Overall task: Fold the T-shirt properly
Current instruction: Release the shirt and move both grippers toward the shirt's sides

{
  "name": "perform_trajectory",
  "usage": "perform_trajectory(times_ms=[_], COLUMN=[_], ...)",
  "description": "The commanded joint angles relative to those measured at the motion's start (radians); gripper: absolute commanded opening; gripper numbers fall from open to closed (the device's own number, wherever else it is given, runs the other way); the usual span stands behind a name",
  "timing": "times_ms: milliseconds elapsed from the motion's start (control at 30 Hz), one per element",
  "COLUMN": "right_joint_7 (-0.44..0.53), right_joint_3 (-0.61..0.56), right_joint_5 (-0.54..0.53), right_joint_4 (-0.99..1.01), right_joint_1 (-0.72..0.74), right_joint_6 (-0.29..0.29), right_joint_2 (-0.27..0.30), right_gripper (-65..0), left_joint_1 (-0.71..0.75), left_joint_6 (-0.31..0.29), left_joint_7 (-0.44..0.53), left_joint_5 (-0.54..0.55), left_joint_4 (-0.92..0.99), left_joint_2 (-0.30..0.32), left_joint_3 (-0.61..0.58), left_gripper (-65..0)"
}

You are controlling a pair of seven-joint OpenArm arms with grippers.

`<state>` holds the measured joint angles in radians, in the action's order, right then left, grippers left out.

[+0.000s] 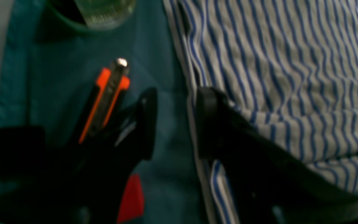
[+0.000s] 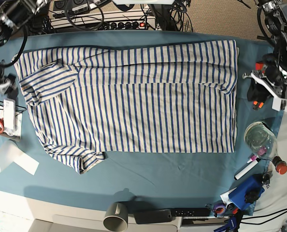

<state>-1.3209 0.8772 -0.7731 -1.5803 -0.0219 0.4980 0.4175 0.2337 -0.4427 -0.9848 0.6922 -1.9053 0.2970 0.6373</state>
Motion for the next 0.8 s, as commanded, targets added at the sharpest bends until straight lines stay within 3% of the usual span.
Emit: perform_trajectory(times_ms=[0, 100, 233, 367, 467, 533, 633, 767], right_joint_7=[0.040, 0.077, 0.139, 0.213, 0.232, 0.238, 0.275, 0.358], right_joint_3=[0.004, -0.034, -0.184, -0.349, -0.441, -0.487, -0.529, -0.536], right_joint_5=[-0.010, 0.074, 0.196, 0.346, 0.455, 0.501, 0.545, 0.554], right_joint_4=[-0.015, -0.015, -0.015, -0.015, -0.008, 0.027, 0.127, 0.319], right_joint_1=[0.033, 0.087, 0.124, 0.171, 0.223, 0.271, 0.353, 0.483], right_joint_6=[0.003, 0.002, -0.005, -0.085, -0.130, -0.130, -0.130, -0.130], right_joint_2=[0.028, 0.029, 0.028, 0.028, 0.025, 0.026, 0.026, 0.026], right_gripper=[-36.9, -36.9, -36.9, -36.9, -36.9, -36.9, -36.9, -36.9], left_joint_1=[-0.016, -0.038, -0.060, -0.088, -0.107, -0.121, -0.142, -0.157], left_joint_6=[-0.003, -0.003, -0.003, 0.000, 0.002, 0.063, 0.166, 0.200], left_joint_7=[0.024, 0.026, 0.033, 0.037, 0.066, 0.090, 0.095, 0.087], left_joint_5=[0.005, -0.018, -0.019, -0.073, -0.164, -0.249, -0.370, -0.404], left_joint_4=[-0.018, -0.012, 0.023, 0.032, 0.032, 0.032, 0.032, 0.032], left_joint_2=[0.016, 0.016, 0.016, 0.016, 0.016, 0.016, 0.016, 0.016], left_joint_3=[0.006, 0.006, 0.003, -0.067, -0.178, -0.257, -0.338, -0.367], left_gripper=[-43.0, -43.0, -43.0, -42.8, -35.2, -30.6, -30.1, -30.1])
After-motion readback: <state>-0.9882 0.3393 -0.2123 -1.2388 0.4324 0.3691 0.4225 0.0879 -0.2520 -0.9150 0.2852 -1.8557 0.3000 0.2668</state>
